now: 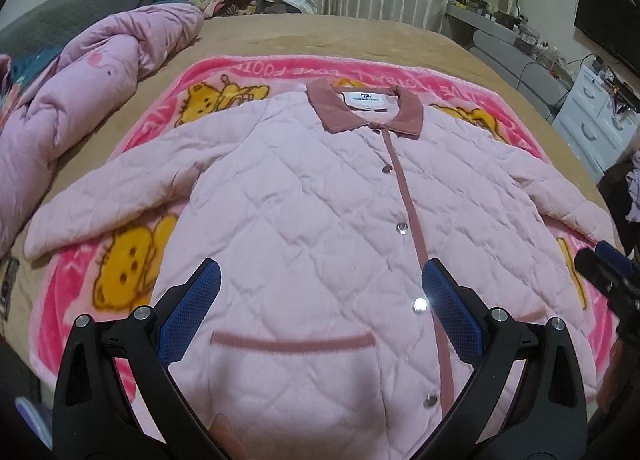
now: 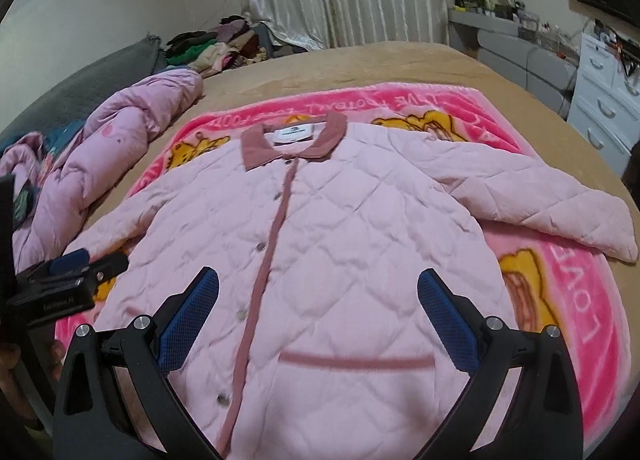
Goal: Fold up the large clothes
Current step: 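Move the right tool toward the sleeve cuff nearest it, then grasp the quilted sleeve cuff with the right gripper and lift it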
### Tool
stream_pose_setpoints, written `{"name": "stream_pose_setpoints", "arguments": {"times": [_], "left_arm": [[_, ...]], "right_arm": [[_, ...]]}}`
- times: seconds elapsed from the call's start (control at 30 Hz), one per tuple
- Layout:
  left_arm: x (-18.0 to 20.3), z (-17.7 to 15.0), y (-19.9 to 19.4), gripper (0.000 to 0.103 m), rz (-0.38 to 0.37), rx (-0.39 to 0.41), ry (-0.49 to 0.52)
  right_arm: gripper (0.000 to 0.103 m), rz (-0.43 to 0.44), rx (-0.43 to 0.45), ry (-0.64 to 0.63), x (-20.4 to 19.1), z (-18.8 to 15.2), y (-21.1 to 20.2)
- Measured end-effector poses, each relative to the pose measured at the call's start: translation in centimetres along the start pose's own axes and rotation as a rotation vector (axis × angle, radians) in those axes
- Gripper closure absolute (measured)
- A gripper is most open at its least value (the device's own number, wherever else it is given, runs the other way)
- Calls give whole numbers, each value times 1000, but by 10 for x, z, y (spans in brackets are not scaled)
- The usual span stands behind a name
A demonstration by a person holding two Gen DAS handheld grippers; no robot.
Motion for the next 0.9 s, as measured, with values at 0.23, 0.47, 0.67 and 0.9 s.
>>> {"name": "stream_pose_setpoints", "arguments": {"times": [0.23,0.47,0.67,0.9], "left_arm": [[13,26,35,9,-42,-32,1],[19,39,75,9,-17,-75,-3],[21,42,104,9,-7,-105,-2],[26,47,124,9,-5,-110,-10]], "right_arm": [[4,-60,10,68,43,28,31],[4,-146,19,219,114,44,54],[4,-249,20,407,191,40,70],[4,-354,34,563,266,27,78]]}}
Point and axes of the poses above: each gripper's, at about its wrist camera, not at the fingertips, and y roughly the way its jaws point, x to its right, z to its top, the point moved 5 cm from there along y, roughly the way its jaws point, and after that the axes turned 1 degree about -x, right-handed, at the moved point
